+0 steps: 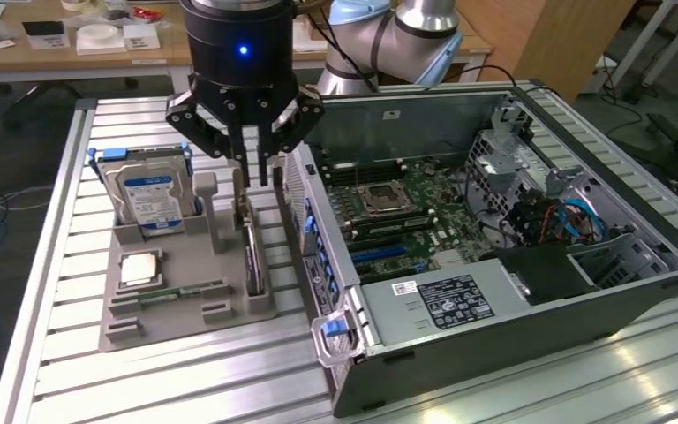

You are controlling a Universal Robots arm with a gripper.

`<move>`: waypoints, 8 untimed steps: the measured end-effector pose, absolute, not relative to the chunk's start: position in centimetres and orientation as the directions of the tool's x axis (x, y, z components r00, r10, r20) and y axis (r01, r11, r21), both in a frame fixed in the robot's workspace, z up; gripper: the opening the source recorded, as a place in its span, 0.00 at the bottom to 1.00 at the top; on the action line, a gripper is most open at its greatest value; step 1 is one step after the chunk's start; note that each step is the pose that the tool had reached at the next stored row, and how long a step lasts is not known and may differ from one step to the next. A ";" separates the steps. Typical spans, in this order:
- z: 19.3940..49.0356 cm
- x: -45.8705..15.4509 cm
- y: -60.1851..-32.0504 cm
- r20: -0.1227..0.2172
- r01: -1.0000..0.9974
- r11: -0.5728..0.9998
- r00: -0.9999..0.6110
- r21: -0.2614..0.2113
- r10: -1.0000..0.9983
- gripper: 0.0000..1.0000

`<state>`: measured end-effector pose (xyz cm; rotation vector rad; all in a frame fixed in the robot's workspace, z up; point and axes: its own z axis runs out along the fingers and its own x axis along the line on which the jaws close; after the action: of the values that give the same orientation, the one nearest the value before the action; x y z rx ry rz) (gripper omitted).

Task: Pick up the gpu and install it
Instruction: 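Pick up the gpu and move the gpu toward the slot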

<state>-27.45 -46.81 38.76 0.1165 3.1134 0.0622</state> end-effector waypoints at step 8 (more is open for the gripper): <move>38.8 -27.5 -46.8 -0.024 0.074 0.996 -0.997 0.041 0.075 0.42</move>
<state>-27.45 -46.81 38.75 0.1165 3.1134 0.0622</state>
